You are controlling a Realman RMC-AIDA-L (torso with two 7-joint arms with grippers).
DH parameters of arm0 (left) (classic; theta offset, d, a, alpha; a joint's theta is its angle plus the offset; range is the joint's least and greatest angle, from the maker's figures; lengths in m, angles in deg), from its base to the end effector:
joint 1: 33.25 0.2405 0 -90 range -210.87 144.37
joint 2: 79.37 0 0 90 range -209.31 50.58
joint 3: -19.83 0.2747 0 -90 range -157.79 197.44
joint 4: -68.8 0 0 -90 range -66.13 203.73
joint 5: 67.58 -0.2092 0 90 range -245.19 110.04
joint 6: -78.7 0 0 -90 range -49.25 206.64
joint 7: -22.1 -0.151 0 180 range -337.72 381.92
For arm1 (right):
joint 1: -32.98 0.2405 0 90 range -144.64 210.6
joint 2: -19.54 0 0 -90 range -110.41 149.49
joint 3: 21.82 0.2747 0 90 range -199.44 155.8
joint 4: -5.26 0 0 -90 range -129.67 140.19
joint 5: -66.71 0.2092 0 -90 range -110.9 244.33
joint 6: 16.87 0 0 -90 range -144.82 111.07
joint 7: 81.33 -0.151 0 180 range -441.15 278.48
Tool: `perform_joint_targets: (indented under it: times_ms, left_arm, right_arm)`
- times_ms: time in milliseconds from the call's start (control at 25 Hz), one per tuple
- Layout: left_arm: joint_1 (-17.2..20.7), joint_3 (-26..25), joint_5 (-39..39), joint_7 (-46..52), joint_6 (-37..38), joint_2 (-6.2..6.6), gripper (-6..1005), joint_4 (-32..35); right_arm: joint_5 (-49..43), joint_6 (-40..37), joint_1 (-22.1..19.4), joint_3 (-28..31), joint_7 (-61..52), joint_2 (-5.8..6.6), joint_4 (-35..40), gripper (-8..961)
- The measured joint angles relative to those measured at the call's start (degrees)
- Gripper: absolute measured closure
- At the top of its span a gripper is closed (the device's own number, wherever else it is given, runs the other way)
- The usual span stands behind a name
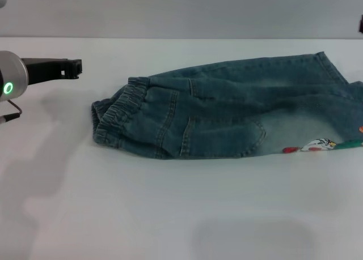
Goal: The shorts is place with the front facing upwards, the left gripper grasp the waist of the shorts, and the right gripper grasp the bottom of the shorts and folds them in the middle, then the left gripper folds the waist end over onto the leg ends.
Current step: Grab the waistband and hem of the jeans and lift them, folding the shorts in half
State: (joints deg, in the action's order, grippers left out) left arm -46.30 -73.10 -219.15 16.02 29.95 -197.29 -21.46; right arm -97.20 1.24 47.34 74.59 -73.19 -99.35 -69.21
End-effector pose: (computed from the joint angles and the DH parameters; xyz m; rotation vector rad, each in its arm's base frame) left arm -0.2334 0.3739 0.0321 -1.9205 -1.1029 -0.2056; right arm 0.2799 0.4094 0.0619 -1.6585 0.7875 0.2480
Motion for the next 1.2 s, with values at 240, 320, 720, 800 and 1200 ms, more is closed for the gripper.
perform_joint_targets:
  times_ms: [240, 320, 720, 800, 1200]
  left_arm:
    - [0.3, 0.4, 0.6, -0.7, -1.3, 0.08, 756, -0.7]
    - [0.3, 0.5, 1.0, -0.8, -1.7, 0.08, 665, -0.8]
    - [1.6, 0.5, 1.4, -0.9, -3.5, 0.07, 397, -2.7]
    - [1.8, 0.5, 1.4, -0.9, -3.8, 0.1, 395, -3.0]
    - [1.7, 0.1, 1.4, -1.5, -4.1, 0.15, 395, -2.8]
  right_arm:
    - [1.6, -17.4, -10.6, -11.7, 0.1, -0.07, -3.0, 227]
    - [1.6, -19.7, -12.0, -13.4, 0.1, -0.12, -2.8, 217]
    - [1.7, -12.9, -14.0, -9.3, -8.9, -0.25, -4.0, 188]
    - [1.7, -3.8, -14.4, -6.7, -11.7, -0.08, -7.7, 188]
    - [-1.7, 29.1, -20.2, -4.1, -16.5, -0.21, -31.0, 188]
